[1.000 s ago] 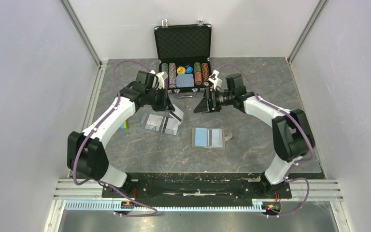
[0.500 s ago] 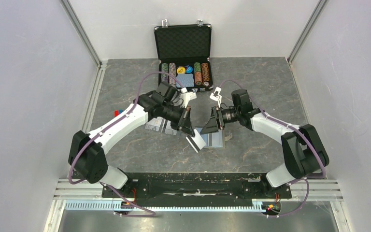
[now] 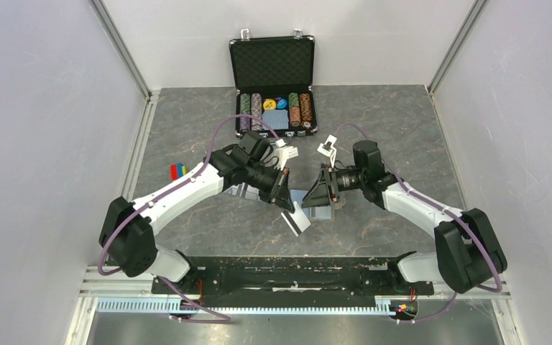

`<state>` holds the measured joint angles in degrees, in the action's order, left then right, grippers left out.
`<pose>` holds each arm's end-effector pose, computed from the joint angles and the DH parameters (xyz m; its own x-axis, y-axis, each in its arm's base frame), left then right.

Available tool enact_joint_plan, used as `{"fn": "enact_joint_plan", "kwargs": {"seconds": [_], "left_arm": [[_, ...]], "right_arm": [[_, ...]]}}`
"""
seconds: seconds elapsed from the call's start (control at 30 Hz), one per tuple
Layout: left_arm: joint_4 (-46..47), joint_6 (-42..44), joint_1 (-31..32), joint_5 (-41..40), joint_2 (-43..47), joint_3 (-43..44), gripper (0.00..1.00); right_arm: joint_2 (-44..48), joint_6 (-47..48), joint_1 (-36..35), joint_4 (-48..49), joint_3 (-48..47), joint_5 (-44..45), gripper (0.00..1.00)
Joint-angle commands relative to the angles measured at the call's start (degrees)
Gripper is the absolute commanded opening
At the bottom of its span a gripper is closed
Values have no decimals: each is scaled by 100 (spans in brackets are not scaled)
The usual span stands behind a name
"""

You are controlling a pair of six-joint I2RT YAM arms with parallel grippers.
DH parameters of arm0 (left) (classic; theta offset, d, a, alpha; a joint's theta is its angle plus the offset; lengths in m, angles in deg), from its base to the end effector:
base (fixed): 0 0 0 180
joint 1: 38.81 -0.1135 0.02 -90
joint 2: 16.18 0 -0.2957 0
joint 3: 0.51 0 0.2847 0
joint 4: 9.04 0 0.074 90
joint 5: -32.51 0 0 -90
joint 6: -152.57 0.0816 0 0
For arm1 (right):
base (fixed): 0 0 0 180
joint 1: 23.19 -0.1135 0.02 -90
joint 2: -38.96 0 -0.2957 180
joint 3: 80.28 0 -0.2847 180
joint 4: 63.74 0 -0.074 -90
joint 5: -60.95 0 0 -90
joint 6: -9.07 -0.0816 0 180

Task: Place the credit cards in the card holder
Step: Pick up the credit card from the storage box.

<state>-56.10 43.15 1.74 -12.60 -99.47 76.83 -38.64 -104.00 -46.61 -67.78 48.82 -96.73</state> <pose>0.2269 -0.2699 0.2724 -0.8328 0.4025 -0.3800 0.5369 0.4200 -0.7317 0.2463 0.1889 0.2207 -0.7766 -0.1742 -0.6055 -0.6263 0.1095 0.7718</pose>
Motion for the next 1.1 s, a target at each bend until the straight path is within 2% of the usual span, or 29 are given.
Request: {"fn": "enact_joint_plan", "kwargs": {"seconds": [0.0,0.1,0.33,0.57,0.67,0.8,0.83,0.87,0.97,1.07], "left_arm": [[107,-274,36,-449,200,-53,2],[0,-229,36,-586,181,-22,2],[276,-284,31,-356,204,45,2],[413,-317,31,-66,62,93,2],[413,-307,31,-119,85,84,2],[412,-314,32,-211,110,54,4],[407,-316,31,-265,114,41,9],[377,-317,31,-367,131,40,16],[281,-323,31,-807,226,48,39],[134,-379,31,-1439,299,58,50]], "right_arm": [[368,-160,-22,290,76,-82,61],[405,-221,-26,330,116,-73,62],[260,-267,-87,430,278,-275,62],[80,-592,-412,892,237,-500,58],[19,-705,-468,1043,240,-518,45],[-51,-724,-466,1078,227,-489,10],[-73,-723,-470,1078,218,-483,3],[-84,-722,-469,1078,218,-464,0],[-114,-716,-465,1062,226,-372,0],[-199,-587,-417,810,215,-94,0]]}}
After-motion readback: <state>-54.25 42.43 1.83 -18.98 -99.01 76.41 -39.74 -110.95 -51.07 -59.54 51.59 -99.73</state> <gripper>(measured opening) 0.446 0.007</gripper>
